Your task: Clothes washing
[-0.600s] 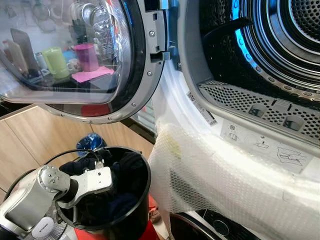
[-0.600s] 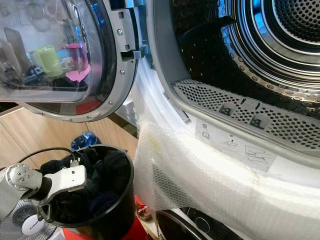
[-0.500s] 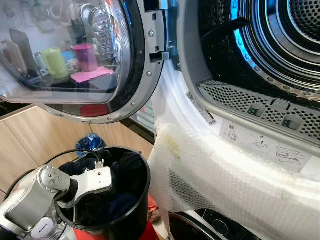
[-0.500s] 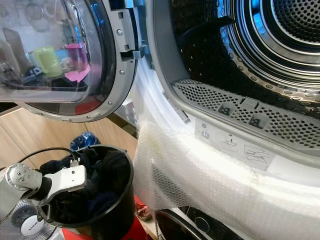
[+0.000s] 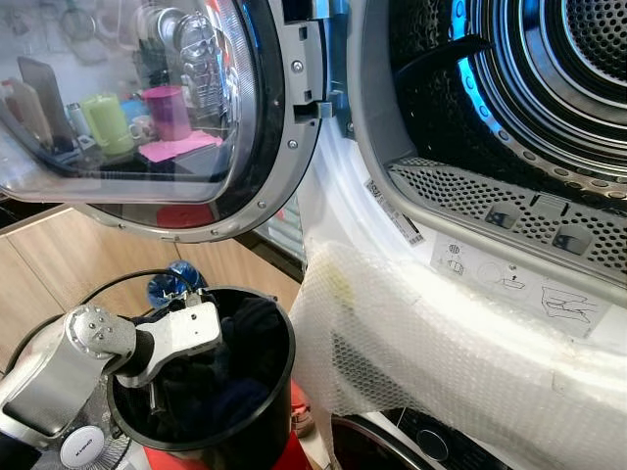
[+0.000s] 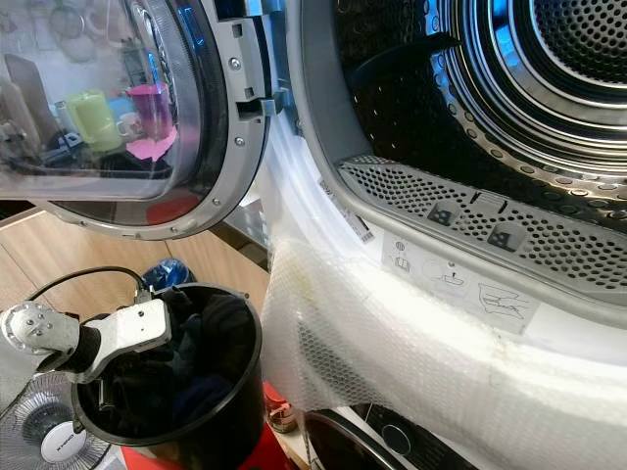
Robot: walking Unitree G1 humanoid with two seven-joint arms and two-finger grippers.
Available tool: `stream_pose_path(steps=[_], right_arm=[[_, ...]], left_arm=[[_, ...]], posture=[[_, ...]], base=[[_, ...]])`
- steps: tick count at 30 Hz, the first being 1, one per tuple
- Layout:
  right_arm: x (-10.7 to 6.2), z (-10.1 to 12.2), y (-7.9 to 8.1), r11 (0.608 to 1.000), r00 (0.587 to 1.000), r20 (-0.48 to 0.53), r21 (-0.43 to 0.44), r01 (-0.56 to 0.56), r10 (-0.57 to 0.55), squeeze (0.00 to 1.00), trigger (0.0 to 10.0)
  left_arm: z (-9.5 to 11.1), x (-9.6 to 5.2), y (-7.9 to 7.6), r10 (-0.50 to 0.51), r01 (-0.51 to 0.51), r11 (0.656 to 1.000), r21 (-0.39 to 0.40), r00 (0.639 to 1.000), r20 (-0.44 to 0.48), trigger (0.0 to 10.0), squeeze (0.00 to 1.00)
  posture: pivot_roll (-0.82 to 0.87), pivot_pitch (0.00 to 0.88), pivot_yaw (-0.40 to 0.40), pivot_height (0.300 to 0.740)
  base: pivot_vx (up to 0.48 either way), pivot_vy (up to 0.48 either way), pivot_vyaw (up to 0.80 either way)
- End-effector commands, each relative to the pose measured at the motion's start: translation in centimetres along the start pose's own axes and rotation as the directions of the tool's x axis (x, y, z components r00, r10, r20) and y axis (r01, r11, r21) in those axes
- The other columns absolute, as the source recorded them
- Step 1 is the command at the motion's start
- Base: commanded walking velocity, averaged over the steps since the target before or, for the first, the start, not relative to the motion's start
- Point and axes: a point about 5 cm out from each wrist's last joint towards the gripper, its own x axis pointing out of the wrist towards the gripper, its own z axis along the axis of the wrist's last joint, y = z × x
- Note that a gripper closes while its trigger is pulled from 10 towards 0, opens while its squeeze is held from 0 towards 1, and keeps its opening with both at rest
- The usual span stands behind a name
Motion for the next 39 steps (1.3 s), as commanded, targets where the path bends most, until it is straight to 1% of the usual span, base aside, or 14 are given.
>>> stream_pose_path(steps=[1, 6, 19, 20, 21, 23, 28, 33, 34, 35, 36, 37, 38, 39], right_arm=[[0.0, -0.2, 0.4, 1.0, 1.0, -0.012, -0.002, -0.01, 0.01, 0.0, 10.0], [0.0, -0.2, 0.5, 1.0, 1.0, -0.017, -0.005, -0.019, 0.019, 0.0, 10.0], [0.0, -0.2, 0.5, 1.0, 1.0, -0.017, -0.009, -0.021, 0.021, 0.0, 10.0], [0.0, -0.2, 0.5, 1.0, 1.0, -0.017, -0.01, -0.021, 0.021, 0.0, 10.0], [0.0, -0.2, 0.5, 1.0, 1.0, -0.017, -0.01, -0.022, 0.021, 0.0, 10.0], [0.0, -0.2, 0.5, 1.0, 1.0, -0.017, -0.009, -0.022, 0.022, 0.0, 10.0], [0.1, -0.1, 0.6, 1.0, 1.0, -0.016, -0.011, -0.024, 0.024, 0.0, 10.0], [0.1, -0.1, 0.5, 1.0, 1.0, -0.015, -0.011, -0.023, 0.023, 0.0, 10.0], [0.1, -0.1, 0.5, 1.0, 1.0, -0.015, -0.012, -0.023, 0.023, 0.0, 10.0], [0.1, -0.1, 0.5, 1.0, 1.0, -0.015, -0.012, -0.023, 0.022, 0.0, 10.0], [0.1, -0.1, 0.5, 1.0, 1.0, -0.015, -0.012, -0.022, 0.022, 0.0, 10.0], [0.1, -0.1, 0.5, 1.0, 1.0, -0.015, -0.013, -0.022, 0.022, 0.0, 10.0], [0.1, -0.1, 0.5, 1.0, 1.0, -0.014, -0.013, -0.022, 0.022, 0.0, 10.0], [0.1, -0.1, 0.4, 1.0, 1.0, -0.014, -0.014, -0.021, 0.021, 0.0, 10.0]], left_arm=[[-0.2, -0.8, 0.3, 0.01, -0.01, 1.0, -0.003, 1.0, -0.008, 10.0, 1.0], [-0.6, -1.3, -0.2, -0.039, 0.039, 0.999, 0.011, 0.997, -0.06, 10.0, 1.0], [-2.0, -0.1, -1.2, -0.062, 0.061, 0.998, -0.006, 0.987, -0.145, 10.0, 1.0], [-2.4, -0.1, -1.1, -0.052, 0.056, 0.998, 0.016, 0.981, -0.187, 10.0, 0.61], [-2.6, -0.1, -0.9, -0.032, 0.039, 0.999, 0.03, 0.978, -0.208, 10.0, 0.07], [-2.7, -0.2, -0.7, -0.016, 0.028, 0.998, 0.05, 0.973, -0.229, 10.0, 0.0], [-3.1, -0.3, -0.1, 0.035, -0.006, 0.995, 0.1, 0.958, -0.283, 10.0, 0.0], [-2.9, 0.0, 0.2, 0.063, -0.03, 0.992, 0.123, 0.96, -0.271, 10.0, 0.0], [-2.8, 0.1, 0.2, 0.064, -0.034, 0.992, 0.118, 0.962, -0.264, 4.3, 0.0], [-2.8, 0.2, 0.2, 0.064, -0.035, 0.993, 0.115, 0.964, -0.26, 4.3, 0.0], [-2.7, 0.3, 0.1, 0.062, -0.033, 0.993, 0.116, 0.965, -0.254, 1.2, 0.0], [-2.7, 0.4, 0.1, 0.06, -0.031, 0.993, 0.118, 0.966, -0.251, 1.2, 0.0], [-2.6, 0.6, 0.0, 0.054, -0.023, 0.992, 0.124, 0.967, -0.248, 0.0, 0.0], [-2.6, 0.7, 0.0, 0.05, -0.021, 0.992, 0.121, 0.968, -0.246, 0.0, 0.0]], posture=[[0.31, 0.0, 0.076, 0.74], [0.31, 0.0, 0.078, 0.74], [0.3, 0.0, 0.074, 0.74], [0.3, 0.0, 0.074, 0.74], [0.3, 0.0, 0.074, 0.74], [0.3, 0.0, 0.072, 0.74], [0.3, 0.0, 0.069, 0.74], [0.3, 0.0, 0.067, 0.74], [0.3, 0.0, 0.066, 0.74], [0.3, 0.0, 0.066, 0.74], [0.3, 0.0, 0.066, 0.74], [0.3, 0.0, 0.066, 0.74], [0.3, 0.0, 0.066, 0.74], [0.3, 0.0, 0.066, 0.74]], base=[[0.0, 0.0, 0.0], [0.0, 0.0, 0.0], [0.0, 0.0, 0.0], [0.0, 0.0, 0.0], [0.0, 0.0, 0.0], [0.0, 0.0, 0.0], [0.0, 0.0, 0.0], [0.0, 0.0, 0.0], [0.0, 0.0, 0.0], [0.0, 0.0, 0.0], [0.0, 0.0, 0.0], [0.0, 0.0, 0.0], [0.0, 0.0, 0.0], [0.0, 0.0, 0.0]])
